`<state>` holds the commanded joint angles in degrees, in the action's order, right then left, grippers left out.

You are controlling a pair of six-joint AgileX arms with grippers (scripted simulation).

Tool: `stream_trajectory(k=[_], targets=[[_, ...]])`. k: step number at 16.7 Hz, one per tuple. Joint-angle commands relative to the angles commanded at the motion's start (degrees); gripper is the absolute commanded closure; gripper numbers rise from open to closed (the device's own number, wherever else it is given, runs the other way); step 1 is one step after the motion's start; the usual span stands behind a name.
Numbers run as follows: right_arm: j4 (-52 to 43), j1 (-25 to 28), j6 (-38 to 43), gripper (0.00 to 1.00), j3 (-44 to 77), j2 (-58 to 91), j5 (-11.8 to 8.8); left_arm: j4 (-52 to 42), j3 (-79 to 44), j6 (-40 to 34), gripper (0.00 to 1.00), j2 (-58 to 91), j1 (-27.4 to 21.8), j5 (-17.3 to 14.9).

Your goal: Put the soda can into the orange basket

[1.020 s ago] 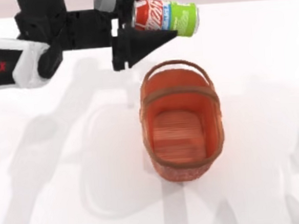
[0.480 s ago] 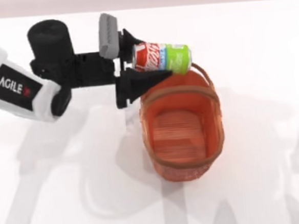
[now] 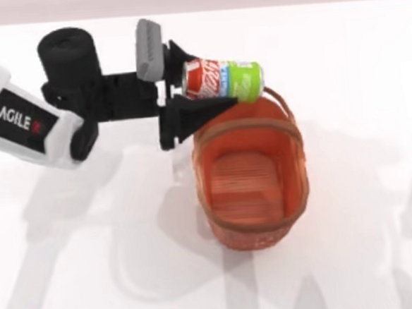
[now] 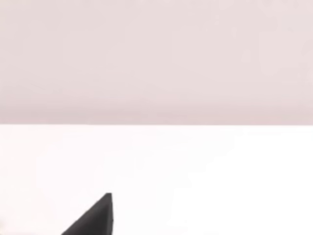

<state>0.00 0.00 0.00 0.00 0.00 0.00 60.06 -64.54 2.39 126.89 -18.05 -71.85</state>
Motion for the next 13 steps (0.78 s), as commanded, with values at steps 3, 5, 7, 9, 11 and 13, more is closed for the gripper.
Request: stream_trajectory(k=[3,5,7,9,11,13], targets=[[0.00,0.00,0.00,0.00,0.00,0.00,0.00,0.00,0.00,0.00,0.40,0.00,0.00,0.00],[0.00,0.00,0.00,0.00,0.00,0.00,0.00,0.00,0.00,0.00,0.25,0.00,0.00,0.00],[0.00,0.00,0.00,0.00,0.00,0.00,0.00,0.00,0.00,0.00,0.10,0.00,0.00,0.00],[0.00,0.00,0.00,0.00,0.00,0.00,0.00,0.00,0.00,0.00,0.00,0.00,0.00,0.00],[0.00,0.00,0.00,0.00,0.00,0.00,0.00,0.00,0.00,0.00,0.00,0.00,0.00,0.00],[0.00,0.00,0.00,0.00,0.00,0.00,0.00,0.00,0.00,0.00,0.00,0.00,0.00,0.00]])
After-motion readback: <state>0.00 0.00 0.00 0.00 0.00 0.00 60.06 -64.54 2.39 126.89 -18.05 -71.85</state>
